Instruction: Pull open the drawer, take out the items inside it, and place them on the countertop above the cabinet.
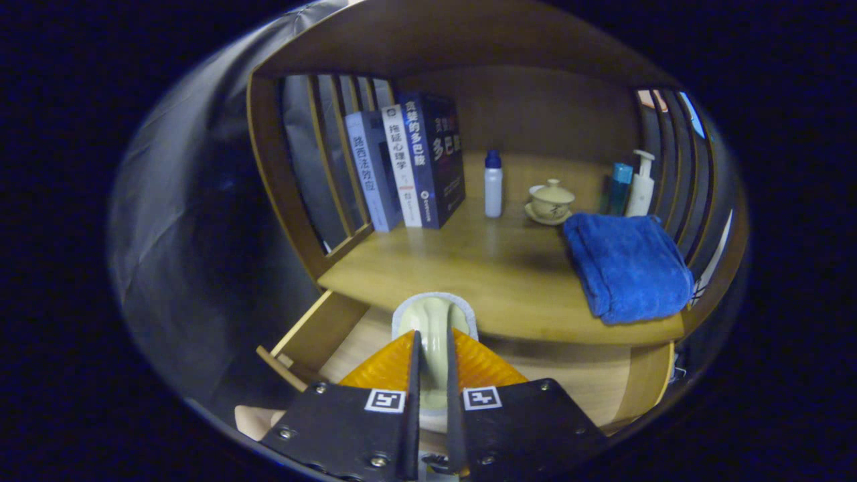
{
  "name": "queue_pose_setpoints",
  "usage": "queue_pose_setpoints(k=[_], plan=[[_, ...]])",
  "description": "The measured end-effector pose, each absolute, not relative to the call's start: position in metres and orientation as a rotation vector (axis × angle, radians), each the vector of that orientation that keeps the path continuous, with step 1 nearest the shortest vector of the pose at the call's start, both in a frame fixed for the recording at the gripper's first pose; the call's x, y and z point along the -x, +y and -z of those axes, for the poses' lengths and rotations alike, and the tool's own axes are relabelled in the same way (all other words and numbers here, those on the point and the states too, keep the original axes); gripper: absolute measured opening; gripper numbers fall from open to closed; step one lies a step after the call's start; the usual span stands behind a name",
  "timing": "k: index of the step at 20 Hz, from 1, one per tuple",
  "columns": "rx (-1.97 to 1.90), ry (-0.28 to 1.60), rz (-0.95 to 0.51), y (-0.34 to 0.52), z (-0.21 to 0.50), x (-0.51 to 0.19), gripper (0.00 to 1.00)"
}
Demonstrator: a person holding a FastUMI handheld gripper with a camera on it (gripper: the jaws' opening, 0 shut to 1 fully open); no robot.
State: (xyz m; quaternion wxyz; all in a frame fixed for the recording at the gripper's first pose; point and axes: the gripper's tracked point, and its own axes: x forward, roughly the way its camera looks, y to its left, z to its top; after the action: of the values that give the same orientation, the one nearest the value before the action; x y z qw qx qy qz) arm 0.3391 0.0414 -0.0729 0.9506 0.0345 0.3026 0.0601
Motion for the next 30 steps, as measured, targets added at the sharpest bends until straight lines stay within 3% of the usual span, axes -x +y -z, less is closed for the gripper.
queue_pose_setpoints(k=[11,22,26,30], plan=[[-0.074,0.473,0.101,0.007,0.083,-0.436,0.18],[-0.140,0.416,0.136,0.000,0.086,-0.460,0.17],[-0.183,0.402,0.137,-0.006,0.079,-0.445,0.38],[-0.162,0.363,0.097,-0.003,0.061,-0.414,0.88]])
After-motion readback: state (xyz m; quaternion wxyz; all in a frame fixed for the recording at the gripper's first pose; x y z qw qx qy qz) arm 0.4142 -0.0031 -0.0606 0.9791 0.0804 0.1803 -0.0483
